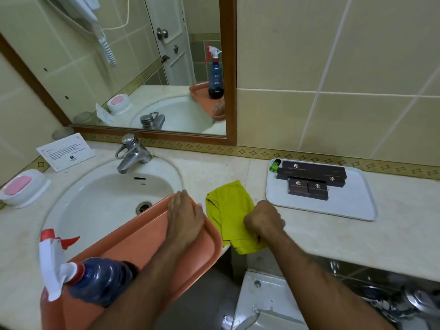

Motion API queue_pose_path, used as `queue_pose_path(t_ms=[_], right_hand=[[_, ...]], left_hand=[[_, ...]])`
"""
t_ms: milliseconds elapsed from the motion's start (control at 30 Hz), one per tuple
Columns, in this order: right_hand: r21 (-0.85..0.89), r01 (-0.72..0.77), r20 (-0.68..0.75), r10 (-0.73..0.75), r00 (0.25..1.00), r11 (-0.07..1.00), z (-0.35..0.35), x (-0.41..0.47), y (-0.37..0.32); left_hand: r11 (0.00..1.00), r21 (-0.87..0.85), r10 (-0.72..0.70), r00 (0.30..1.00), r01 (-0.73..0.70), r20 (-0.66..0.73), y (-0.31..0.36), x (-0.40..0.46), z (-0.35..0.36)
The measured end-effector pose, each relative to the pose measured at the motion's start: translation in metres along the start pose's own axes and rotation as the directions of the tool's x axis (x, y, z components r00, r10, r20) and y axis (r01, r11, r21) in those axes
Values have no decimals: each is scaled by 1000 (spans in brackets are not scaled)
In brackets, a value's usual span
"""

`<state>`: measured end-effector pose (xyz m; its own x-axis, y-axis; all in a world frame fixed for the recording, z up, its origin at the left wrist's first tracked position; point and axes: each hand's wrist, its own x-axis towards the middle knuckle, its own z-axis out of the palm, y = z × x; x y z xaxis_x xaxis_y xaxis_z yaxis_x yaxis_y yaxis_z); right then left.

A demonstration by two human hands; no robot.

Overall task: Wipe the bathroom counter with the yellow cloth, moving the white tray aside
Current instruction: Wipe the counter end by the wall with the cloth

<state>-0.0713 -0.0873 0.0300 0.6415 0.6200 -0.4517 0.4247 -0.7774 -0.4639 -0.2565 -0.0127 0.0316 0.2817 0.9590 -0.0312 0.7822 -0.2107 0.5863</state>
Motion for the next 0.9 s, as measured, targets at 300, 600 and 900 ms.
queue_pose_path(t_ms=[300, 600, 900], right_hand=[[-50, 552, 77, -548, 833, 832, -56, -45, -56], [566, 354, 211, -546, 810, 744, -66, -96, -101], [506, -83, 319, -97, 943, 858, 34, -86, -54]], left_hand=[[874, -444, 6, 911, 195, 412, 32, 67, -32], [651, -560, -76, 779, 512, 623, 10, 48, -88], [923, 384, -166, 888, -13, 429, -19, 53, -82]])
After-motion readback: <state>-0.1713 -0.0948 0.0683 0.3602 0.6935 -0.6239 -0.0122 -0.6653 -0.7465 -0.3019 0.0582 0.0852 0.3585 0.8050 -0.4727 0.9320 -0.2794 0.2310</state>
